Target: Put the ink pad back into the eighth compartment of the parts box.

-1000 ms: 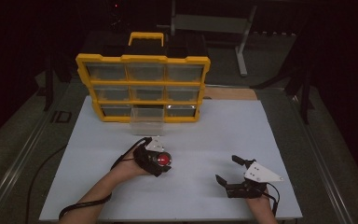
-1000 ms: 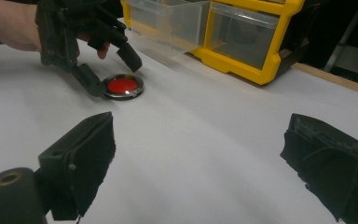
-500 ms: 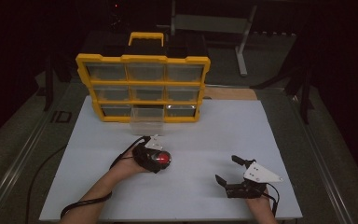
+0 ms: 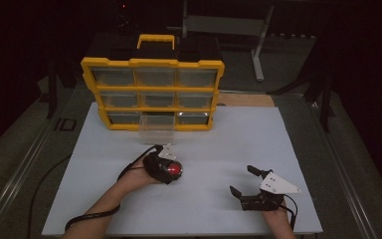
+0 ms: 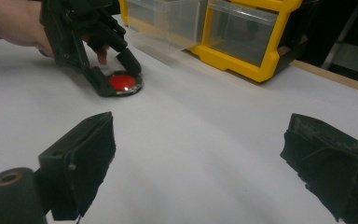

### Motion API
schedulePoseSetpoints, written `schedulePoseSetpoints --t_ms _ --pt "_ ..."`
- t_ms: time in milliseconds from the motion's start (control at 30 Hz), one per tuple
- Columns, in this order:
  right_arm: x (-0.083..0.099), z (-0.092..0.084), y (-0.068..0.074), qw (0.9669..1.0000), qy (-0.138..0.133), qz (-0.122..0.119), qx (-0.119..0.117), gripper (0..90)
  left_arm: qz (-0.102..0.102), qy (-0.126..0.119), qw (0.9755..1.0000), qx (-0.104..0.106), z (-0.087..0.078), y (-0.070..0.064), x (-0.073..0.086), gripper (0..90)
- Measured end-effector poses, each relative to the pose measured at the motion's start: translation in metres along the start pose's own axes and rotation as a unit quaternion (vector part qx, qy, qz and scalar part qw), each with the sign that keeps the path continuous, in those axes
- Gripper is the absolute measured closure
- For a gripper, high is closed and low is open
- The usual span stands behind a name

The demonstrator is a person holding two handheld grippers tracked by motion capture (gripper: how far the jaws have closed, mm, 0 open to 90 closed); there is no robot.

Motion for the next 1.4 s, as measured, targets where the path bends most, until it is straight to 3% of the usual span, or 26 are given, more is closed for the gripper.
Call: schedulePoseSetpoints --t_ms 400,700,1400 --pt "-0.001 0.0 -0.001 1.0 -0.005 0.002 0.0 8.7 0.016 0.006 0.9998 0.012 -0.009 -0.003 -0.001 30.4" --pt "-0.003 -0.001 -0.001 1.0 -0.007 -0.001 0.005 8.7 0.035 0.004 0.9988 0.034 -0.031 -0.008 -0.004 30.4" --pt "-0.005 -0.003 -0.001 0.9998 -0.018 -0.002 0.009 8.7 0.077 -0.009 0.996 0.045 -0.097 -0.017 0.0 30.3"
Point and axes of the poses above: each handheld gripper's, and its own axes: z roughly forward along the jaws, x roughly out of its underside, y roughly to its left, the point moved 5 cm from there along z, roughly forward along the jaws, and after that the axes turned 11 degrees about y, right-handed, at the moved point
